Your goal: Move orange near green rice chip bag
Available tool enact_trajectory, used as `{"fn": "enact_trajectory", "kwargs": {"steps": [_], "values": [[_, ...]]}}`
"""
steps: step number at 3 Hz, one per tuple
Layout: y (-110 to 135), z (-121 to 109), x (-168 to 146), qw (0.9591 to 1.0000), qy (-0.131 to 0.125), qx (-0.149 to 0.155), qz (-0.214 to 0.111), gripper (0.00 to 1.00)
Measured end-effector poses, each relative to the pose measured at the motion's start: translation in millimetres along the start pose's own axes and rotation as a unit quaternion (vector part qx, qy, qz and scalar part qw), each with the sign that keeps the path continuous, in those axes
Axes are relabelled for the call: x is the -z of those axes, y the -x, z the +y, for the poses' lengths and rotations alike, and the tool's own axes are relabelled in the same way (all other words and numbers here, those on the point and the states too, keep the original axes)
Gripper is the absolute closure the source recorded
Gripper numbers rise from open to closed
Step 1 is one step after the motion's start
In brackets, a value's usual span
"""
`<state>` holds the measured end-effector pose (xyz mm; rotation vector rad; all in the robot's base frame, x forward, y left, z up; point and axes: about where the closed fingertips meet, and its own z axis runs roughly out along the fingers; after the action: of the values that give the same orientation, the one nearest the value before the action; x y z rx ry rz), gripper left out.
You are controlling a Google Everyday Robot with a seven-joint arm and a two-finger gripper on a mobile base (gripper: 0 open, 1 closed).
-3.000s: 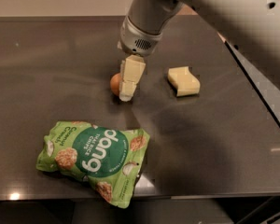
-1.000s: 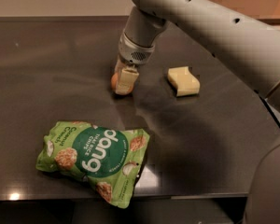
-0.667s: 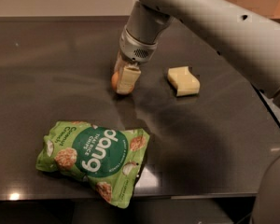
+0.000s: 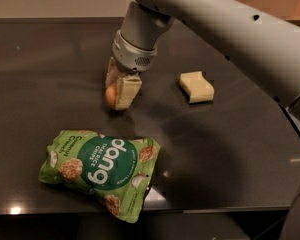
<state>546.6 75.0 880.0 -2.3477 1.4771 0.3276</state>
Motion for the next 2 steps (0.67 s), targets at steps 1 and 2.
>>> {"fn": "enact_trajectory", "kwargs": {"steps": [1, 2], "values": [[19.1, 11.2, -7.3, 0.9981, 0.019, 0.057, -0.010, 1.00], [31.2, 18.1, -15.3, 0.9944, 0.035, 0.099, -0.011, 0.82]]}}
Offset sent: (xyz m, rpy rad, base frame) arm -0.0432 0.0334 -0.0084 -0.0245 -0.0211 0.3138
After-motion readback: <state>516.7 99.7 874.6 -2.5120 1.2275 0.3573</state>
